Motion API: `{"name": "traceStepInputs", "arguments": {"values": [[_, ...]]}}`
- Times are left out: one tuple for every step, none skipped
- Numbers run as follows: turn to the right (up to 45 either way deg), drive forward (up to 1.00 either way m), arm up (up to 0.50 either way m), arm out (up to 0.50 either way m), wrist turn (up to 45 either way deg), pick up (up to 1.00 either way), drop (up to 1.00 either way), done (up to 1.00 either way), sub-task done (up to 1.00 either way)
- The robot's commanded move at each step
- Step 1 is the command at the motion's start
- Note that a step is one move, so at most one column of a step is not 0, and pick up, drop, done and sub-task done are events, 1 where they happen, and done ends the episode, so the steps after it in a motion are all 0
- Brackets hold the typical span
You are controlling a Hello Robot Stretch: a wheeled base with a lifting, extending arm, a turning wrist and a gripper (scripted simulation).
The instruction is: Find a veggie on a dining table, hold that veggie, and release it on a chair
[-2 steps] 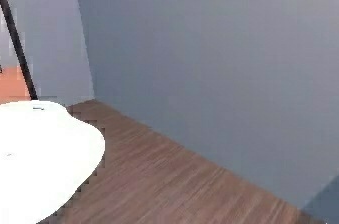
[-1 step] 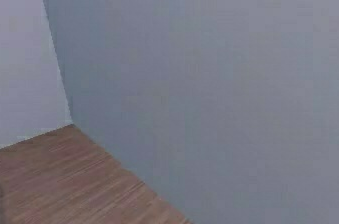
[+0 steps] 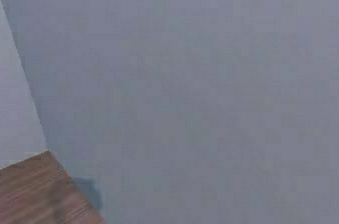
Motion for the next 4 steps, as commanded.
{"name": "traceStepInputs", "arguments": {"values": [[-45.0,0.0,0.0,0.0,0.0,0.0,0.0,0.0,0.0],[-9.0,0.0,0.0,0.0,0.0,0.0,0.0,0.0,0.0],[0.0,1.0,0.0,0.0,0.0,0.0,0.0,0.0,0.0],[-3.0,0.0,0.0,0.0,0.0,0.0,0.0,0.0,0.0]]}}
